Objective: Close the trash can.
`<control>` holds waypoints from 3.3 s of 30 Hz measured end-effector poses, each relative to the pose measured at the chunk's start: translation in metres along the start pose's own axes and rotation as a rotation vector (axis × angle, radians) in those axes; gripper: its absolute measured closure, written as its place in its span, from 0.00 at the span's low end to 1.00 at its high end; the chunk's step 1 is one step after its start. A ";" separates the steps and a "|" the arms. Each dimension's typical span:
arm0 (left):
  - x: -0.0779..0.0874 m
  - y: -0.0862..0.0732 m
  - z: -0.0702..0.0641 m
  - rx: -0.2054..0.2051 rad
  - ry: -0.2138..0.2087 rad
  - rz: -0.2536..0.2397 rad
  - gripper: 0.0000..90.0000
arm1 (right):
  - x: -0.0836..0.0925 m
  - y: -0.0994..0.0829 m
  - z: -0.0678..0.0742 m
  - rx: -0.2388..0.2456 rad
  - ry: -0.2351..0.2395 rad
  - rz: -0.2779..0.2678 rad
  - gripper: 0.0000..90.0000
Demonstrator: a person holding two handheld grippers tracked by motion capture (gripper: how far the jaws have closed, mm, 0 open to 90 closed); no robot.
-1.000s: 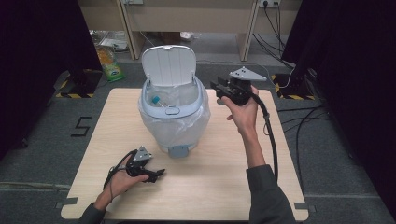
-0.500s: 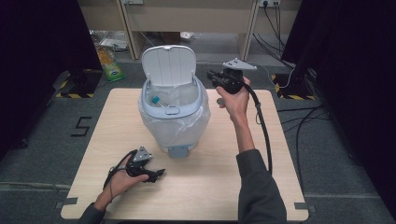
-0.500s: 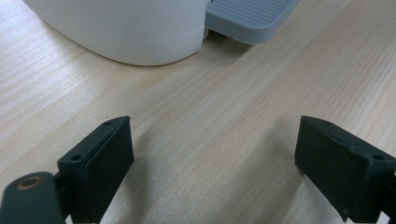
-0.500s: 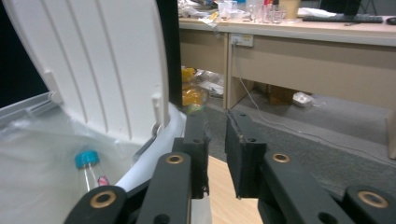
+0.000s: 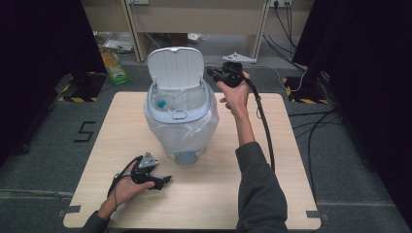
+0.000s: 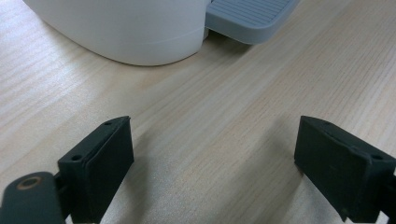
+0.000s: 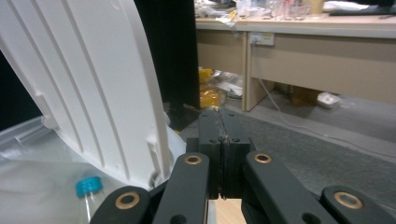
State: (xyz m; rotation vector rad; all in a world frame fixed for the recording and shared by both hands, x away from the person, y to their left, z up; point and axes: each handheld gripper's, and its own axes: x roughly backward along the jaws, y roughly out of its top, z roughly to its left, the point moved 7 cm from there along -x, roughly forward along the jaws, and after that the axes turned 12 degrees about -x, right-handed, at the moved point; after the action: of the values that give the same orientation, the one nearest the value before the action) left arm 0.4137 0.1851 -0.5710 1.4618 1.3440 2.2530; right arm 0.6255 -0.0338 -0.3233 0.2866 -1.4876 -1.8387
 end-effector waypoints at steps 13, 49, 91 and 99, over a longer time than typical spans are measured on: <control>0.000 0.000 0.000 -0.004 0.000 0.002 0.12 | 0.000 0.006 0.010 0.034 0.110 -0.001 1.00; 0.000 0.000 0.000 -0.002 0.001 0.001 0.12 | 0.022 0.012 0.028 0.128 0.215 -0.005 1.00; 0.000 0.000 0.001 -0.004 0.009 0.001 0.12 | 0.056 -0.057 0.103 0.242 0.251 0.103 0.96; 0.000 0.000 0.001 -0.005 0.008 0.001 0.12 | 0.056 -0.062 0.110 0.252 0.240 0.087 0.99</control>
State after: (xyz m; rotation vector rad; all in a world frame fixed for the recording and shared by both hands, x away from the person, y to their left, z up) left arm 0.4142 0.1854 -0.5709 1.4539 1.3396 2.2639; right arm 0.4965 0.0143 -0.3316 0.5358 -1.5350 -1.4911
